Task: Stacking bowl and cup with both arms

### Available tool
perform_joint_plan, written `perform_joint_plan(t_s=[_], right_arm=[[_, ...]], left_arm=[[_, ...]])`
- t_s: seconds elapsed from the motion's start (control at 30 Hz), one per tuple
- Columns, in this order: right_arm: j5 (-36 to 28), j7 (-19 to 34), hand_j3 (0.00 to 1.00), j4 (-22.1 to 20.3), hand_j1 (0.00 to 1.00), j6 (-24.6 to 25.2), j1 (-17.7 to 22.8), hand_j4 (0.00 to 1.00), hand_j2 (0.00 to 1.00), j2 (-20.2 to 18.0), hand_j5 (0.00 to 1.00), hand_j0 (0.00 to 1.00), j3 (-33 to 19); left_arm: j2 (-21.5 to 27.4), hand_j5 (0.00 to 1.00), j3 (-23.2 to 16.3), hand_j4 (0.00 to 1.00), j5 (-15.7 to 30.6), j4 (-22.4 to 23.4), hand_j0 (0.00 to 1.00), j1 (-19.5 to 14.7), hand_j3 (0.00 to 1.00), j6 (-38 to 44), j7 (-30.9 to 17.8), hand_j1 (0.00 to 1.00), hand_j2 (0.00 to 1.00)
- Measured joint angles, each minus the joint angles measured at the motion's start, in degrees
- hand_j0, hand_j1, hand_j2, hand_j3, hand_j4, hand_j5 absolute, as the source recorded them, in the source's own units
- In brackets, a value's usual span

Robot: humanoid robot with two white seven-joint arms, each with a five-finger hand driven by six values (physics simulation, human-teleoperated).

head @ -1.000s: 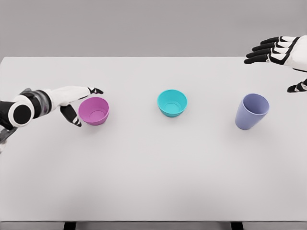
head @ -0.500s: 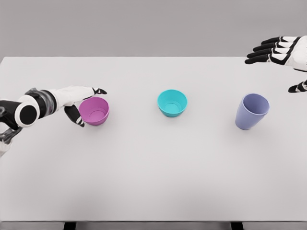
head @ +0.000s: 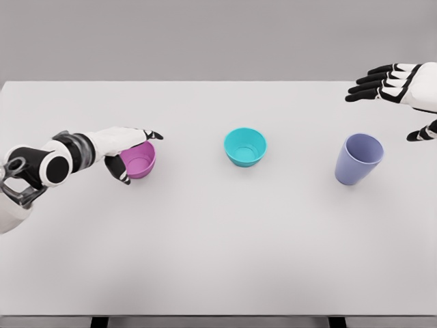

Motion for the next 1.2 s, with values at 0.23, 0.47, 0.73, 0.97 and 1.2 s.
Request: perform_joint_plan(t_s=[0.23, 0.47, 0.73, 0.97, 1.2], right_arm=[[0.01, 0.00, 1.00, 0.00, 1.00, 0.00, -0.09, 1.00, 1.00, -0.10, 1.00, 1.00, -0.08], [0.01, 0.00, 1.00, 0.00, 1.00, 0.00, 0.09, 1.00, 1.00, -0.24, 1.00, 1.00, -0.09], [-0.01, 0.00, 1.00, 0.00, 1.00, 0.00, -0.09, 1.00, 1.00, -0.47, 1.00, 1.00, -0.14], [0.00, 0.00, 1.00, 0.00, 1.00, 0.00, -0.17, 1.00, 1.00, -0.58, 1.00, 1.00, -0.12], [0.00, 0.00, 1.00, 0.00, 1.00, 0.00, -0.09, 1.00, 1.00, -0.62, 1.00, 1.00, -0.11]], left_arm=[[-0.44, 1.00, -0.38, 1.00, -0.66, 0.50, 1.00, 0.09, 1.00, 0.08, 0.00, 1.00, 1.00], [-0.49, 0.98, -0.50, 0.98, -0.73, 1.08, 0.98, 0.09, 0.98, 0.09, 0.00, 0.98, 0.98], [-0.49, 0.98, -0.52, 0.98, -1.10, 1.84, 0.98, 0.00, 0.98, 0.09, 0.00, 0.98, 0.98], [-0.49, 0.83, -0.50, 0.83, -1.41, 2.40, 0.83, 0.09, 0.83, 0.03, 0.00, 0.83, 0.83], [-0.42, 0.71, -0.41, 0.71, -1.46, 2.36, 0.71, 0.09, 0.71, 0.01, -0.03, 0.71, 0.71]])
